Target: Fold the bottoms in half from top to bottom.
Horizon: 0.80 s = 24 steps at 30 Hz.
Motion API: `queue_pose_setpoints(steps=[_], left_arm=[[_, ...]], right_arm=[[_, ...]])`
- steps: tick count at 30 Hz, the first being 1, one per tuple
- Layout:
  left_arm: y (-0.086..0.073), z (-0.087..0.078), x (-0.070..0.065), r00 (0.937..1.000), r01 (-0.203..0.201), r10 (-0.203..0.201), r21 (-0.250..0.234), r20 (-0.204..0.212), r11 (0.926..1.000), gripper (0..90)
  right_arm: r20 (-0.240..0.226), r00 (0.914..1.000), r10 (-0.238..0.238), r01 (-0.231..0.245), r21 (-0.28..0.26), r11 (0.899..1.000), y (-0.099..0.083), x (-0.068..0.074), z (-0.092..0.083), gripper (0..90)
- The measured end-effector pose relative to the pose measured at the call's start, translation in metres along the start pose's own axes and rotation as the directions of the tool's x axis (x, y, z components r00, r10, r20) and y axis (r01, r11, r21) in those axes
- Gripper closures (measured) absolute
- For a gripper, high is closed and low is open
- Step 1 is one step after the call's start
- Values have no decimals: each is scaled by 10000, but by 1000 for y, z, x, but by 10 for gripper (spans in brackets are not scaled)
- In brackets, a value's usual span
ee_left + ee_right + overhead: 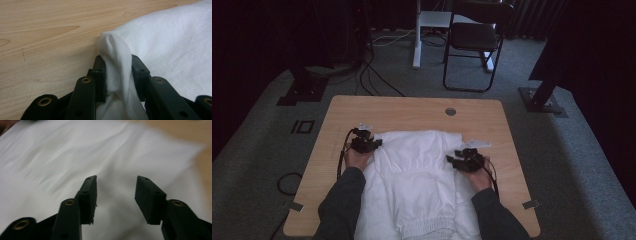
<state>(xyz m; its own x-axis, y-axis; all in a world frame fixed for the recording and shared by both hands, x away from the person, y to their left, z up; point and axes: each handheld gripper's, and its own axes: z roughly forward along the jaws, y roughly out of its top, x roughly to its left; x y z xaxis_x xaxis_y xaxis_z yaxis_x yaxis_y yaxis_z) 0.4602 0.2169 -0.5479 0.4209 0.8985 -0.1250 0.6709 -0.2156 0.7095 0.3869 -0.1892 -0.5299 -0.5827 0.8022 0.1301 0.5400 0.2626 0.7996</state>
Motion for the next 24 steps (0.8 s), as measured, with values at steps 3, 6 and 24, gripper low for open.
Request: queue_pose_setpoints(steps=[3, 6, 24], left_arm=[[0, 0, 0, 10000, 14, -14, -33, 17, 10000, 728], [-1, 0, 0, 10000, 2, -2, -41, 54, 10000, 728], [-1, 0, 1, 9999, 40, -39, -124, 107, 9999, 728]], right_arm=[[486, 9968, 628, -627, -35, 9980, 25, -36, 10, 376], [608, 9953, 753, -769, 254, 9967, 32, -50, 21, 320], [505, 9967, 640, -699, 1260, 9896, 37, -66, 73, 512]])
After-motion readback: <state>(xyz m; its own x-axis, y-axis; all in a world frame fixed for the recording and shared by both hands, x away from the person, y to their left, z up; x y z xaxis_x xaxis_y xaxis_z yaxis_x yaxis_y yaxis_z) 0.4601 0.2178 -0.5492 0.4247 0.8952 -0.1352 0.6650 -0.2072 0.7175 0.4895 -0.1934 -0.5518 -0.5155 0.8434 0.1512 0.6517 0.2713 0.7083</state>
